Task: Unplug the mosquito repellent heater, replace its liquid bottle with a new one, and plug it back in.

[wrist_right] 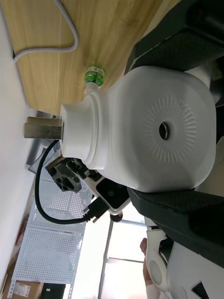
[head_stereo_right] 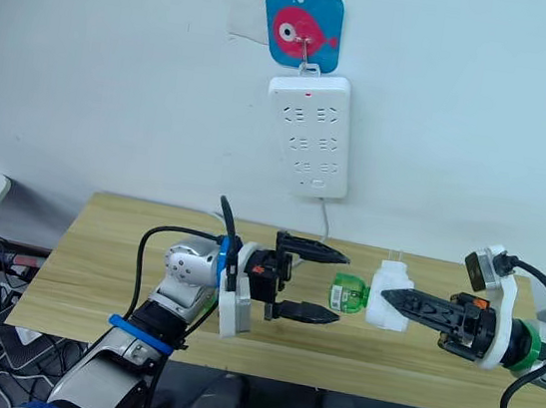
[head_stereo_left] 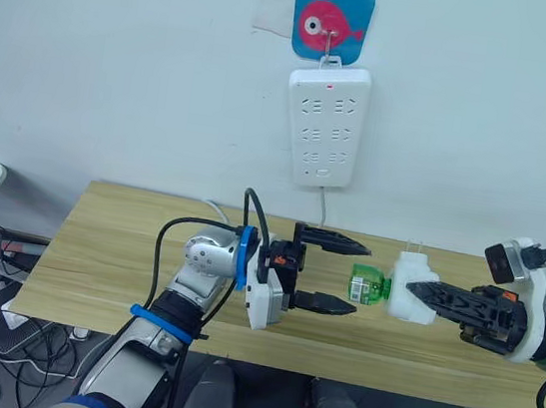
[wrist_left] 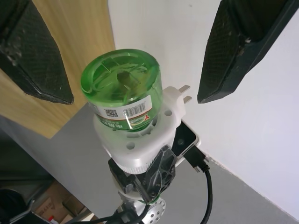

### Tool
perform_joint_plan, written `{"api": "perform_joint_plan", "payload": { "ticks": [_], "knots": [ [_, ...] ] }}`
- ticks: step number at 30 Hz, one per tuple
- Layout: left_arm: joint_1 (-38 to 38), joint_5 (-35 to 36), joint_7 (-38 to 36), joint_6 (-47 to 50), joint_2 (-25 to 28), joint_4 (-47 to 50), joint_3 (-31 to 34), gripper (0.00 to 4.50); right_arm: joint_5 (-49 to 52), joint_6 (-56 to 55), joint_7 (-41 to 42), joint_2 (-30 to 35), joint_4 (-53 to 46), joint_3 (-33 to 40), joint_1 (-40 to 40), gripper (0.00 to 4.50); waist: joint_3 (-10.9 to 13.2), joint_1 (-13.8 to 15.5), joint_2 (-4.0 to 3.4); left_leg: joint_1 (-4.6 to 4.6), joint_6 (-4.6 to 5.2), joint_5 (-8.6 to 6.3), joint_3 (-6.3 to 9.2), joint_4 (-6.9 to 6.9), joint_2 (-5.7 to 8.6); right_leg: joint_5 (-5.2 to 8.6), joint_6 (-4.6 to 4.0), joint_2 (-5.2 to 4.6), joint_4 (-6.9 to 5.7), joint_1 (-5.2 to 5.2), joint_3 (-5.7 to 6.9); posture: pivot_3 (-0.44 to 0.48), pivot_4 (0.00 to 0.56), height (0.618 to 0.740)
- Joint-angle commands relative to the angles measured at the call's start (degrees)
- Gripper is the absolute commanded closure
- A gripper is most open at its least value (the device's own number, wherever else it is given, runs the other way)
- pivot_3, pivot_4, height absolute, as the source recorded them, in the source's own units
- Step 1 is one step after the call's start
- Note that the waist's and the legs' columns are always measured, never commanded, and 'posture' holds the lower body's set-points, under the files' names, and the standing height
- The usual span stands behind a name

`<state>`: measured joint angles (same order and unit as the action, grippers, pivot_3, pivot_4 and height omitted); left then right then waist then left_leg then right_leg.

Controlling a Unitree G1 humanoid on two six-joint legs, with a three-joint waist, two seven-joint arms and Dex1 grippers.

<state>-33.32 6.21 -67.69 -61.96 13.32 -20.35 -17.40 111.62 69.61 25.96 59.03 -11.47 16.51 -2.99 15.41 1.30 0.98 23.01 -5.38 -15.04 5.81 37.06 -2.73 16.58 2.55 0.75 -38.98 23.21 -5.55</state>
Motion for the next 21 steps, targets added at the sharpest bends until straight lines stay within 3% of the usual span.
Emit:
{"api": "perform_joint_plan", "payload": {
  "ticks": [1, 4, 5, 8, 12, 18, 19, 21],
  "knots": [
    [-0.4, -0.4, 3.1, -1.8, 0.7, 0.2, -1.8, 0.01, 1.4, 0.3, 0.8, 0.0, -1.0, 0.3, -0.7, 1.54, 0.0, 0.0, 0.0, 0.0, 0.01, 0.0, 0.01, 0.0, 0.0, 0.0, 0.0, 0.0, -0.01, 0.0, 0.0, 0.075, 0.267, 0.74],
    [-1.0, -1.0, 5.3, -2.3, 1.0, 0.0, -2.6, 0.01, 1.4, 0.3, 0.8, -0.1, -1.1, 0.2, -0.9, 1.54, 0.0, 0.0, 0.0, 0.0, 0.02, 0.01, 0.03, 0.0, 0.0, 0.0, 0.0, 0.0, -0.02, 0.0, 0.02, 0.074, 0.268, 0.74],
    [-1.2, -1.2, 5.9, -2.4, 1.1, -0.1, -2.9, 0.2, 1.4, 0.3, 0.8, 0.0, -1.1, 0.1, -0.9, 1.54, 0.0, 0.0, 0.0, 0.0, 0.02, 0.01, 0.03, 0.0, 0.0, 0.0, 0.0, 0.0, -0.02, 0.0, 0.02, 0.074, 0.268, 0.74],
    [-1.7, -1.8, 7.6, -1.8, 1.4, -0.4, -3.7, 0.93, 1.4, 0.5, 1.1, 0.2, -1.2, 0.1, -0.8, 1.54, 0.0, 0.0, 0.0, 0.0, 0.02, 0.01, 0.04, 0.0, 0.0, 0.0, 0.0, 0.0, -0.02, -0.01, 0.03, 0.075, 0.27, 0.74],
    [-2.3, -2.6, 9.6, -1.6, 1.8, -0.9, -4.5, 2.23, 1.4, 0.5, 1.0, 0.0, -1.0, 0.0, -1.5, 1.54, 0.0, 0.0, 0.0, 0.0, 0.03, 0.02, 0.04, 0.0, 0.0, 0.0, 0.0, 0.0, -0.02, -0.01, 0.03, 0.071, 0.271, 0.74],
    [-2.6, -1.5, 10.8, -0.3, 2.6, 0.1, -6.1, 2.25, 1.4, 0.6, 0.5, 0.0, -0.7, -0.3, -2.0, 1.54, 0.0, 0.0, 0.0, 0.0, 0.03, 0.02, 0.05, -0.01, 0.0, 0.0, 0.0, 0.0, -0.02, -0.01, 0.04, 0.076, 0.275, 0.74],
    [-2.1, 1.1, 9.5, 2.3, 3.0, 1.2, -7.1, 2.25, 1.4, 0.6, 0.4, 0.0, -0.6, -0.3, -2.1, 1.54, 0.0, 0.0, 0.0, 0.0, 0.03, 0.02, 0.05, -0.01, 0.0, 0.0, 0.0, 0.0, -0.02, -0.01, 0.03, 0.076, 0.275, 0.74],
    [0.5, 10.2, 4.9, 17.5, 4.9, 7.4, -9.6, 2.25, 1.4, 0.6, 0.2, 0.4, -0.7, -0.3, -2.1, 1.54, 0.0, -0.1, 0.0, 0.0, 0.03, 0.02, 0.06, -0.01, 0.0, 0.0, 0.0, 0.0, -0.03, -0.01, 0.04, 0.078, 0.275, 0.74]
  ]
}}
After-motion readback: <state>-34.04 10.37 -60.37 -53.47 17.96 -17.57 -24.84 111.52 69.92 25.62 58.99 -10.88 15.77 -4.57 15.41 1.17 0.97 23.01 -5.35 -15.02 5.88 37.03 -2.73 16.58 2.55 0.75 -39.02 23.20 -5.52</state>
